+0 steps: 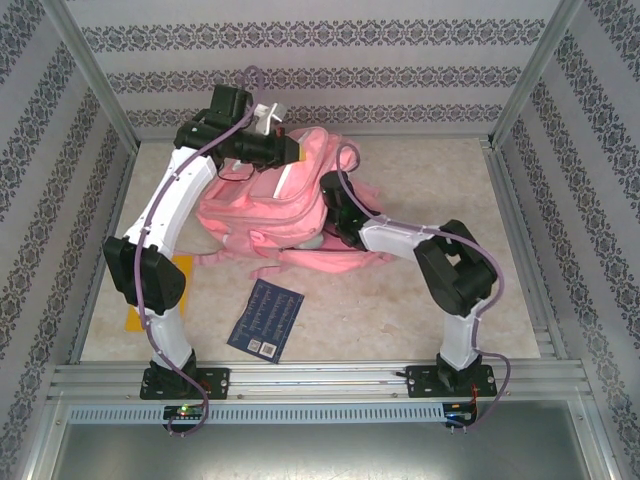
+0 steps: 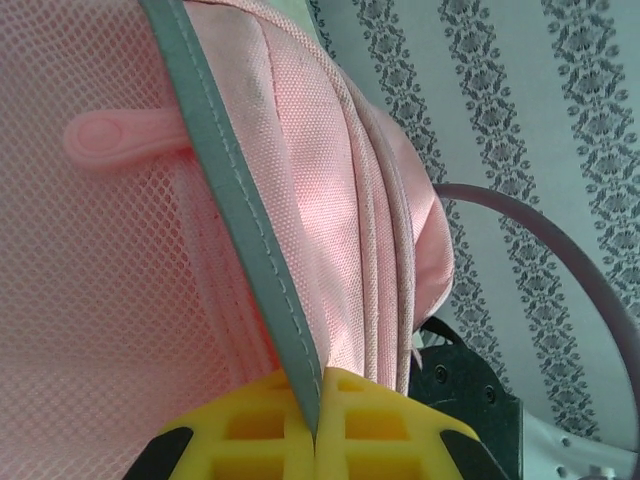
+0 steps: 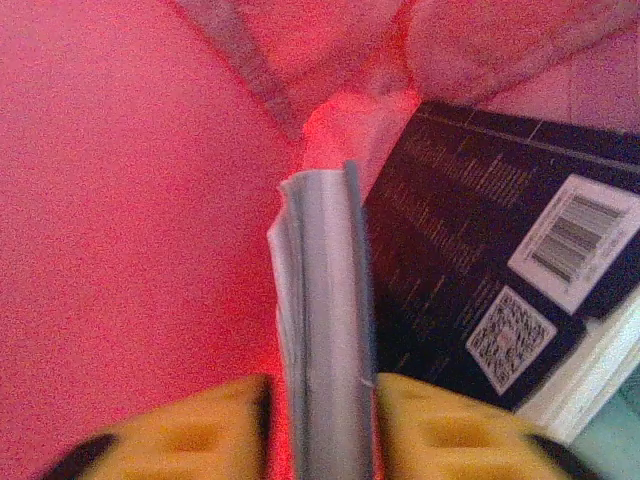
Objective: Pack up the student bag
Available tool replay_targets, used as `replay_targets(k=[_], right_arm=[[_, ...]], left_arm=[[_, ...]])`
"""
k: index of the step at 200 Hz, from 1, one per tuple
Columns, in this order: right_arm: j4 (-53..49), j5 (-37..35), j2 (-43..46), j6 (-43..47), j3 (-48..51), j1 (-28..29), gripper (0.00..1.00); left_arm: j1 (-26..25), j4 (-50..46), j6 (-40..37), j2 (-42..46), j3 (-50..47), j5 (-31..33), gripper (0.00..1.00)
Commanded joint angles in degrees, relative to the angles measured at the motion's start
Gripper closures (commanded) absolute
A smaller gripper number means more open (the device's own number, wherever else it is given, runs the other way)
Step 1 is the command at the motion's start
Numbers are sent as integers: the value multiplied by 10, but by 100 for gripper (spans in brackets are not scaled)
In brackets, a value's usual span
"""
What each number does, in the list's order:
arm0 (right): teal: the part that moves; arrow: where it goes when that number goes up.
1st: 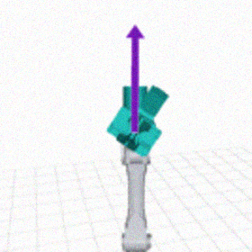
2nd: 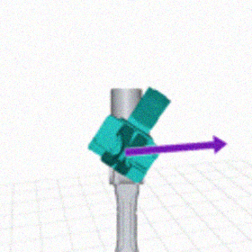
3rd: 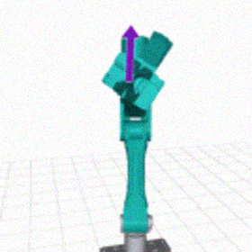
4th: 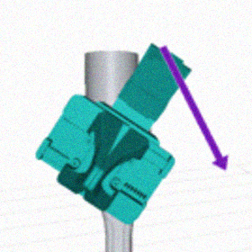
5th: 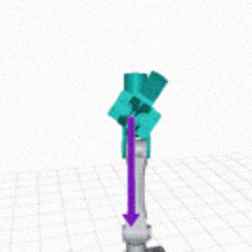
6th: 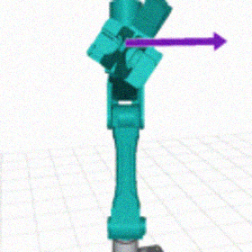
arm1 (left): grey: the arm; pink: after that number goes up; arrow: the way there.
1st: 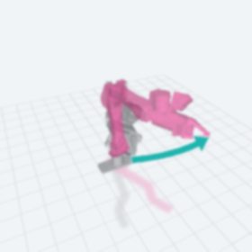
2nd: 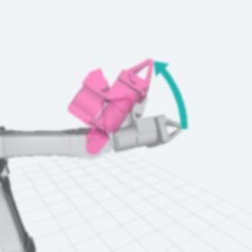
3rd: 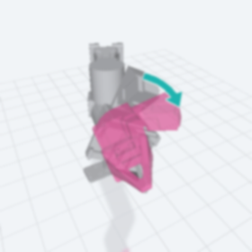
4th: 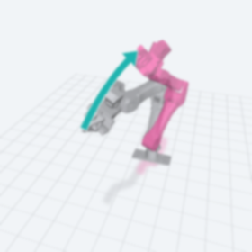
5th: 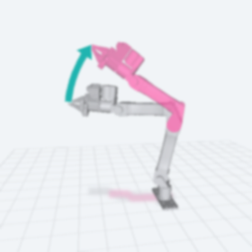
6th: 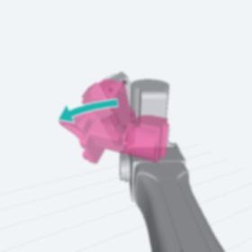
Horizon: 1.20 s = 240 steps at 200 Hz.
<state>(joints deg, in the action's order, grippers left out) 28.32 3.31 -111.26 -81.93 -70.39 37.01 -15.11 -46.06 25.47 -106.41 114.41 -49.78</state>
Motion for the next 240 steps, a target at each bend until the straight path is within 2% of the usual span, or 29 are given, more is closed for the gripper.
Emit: replay_targets(k=[1, 16, 29, 82, 112, 128, 169, 194, 206, 218, 240], right_arm=[[49, 43, -19, 20, -28, 9, 51], [46, 47, 3, 59, -19, 7, 36], [35, 53, 27, 85, -4, 0, 28], [6, 77, 164, 155, 130, -45, 12], [-20, 81, 240, 167, 212, -67, 11], [-82, 62, 297, 184, 242, -77, 12], [-234, -79, 491, 257, 317, -84, 16], [-318, -150, 596, 270, 349, -87, 18], [-346, -165, 633, 275, 362, -88, 18], [-365, -163, 652, 287, 366, -87, 19], [-393, -114, 650, 331, 354, -79, 21]], left_arm=[[-1, 114, 35, 26, 8, -92, 100], [3, 115, 38, 22, 11, -93, 100], [6, 115, 39, 20, 13, -92, 100], [15, 102, 24, 15, -2, -71, 100], [15, 143, 34, 32, -52, -54, 100], [14, 167, 43, 38, -82, -49, 99], [-6, 205, 49, 27, -146, -16, 96], [-41, 208, 40, 6, -168, 21, 84], [-59, 203, 35, -8, -171, 38, 75], [-75, 189, 26, -18, -166, 59, 65], [-87, 172, 10, 2, -177, 100, 57]])
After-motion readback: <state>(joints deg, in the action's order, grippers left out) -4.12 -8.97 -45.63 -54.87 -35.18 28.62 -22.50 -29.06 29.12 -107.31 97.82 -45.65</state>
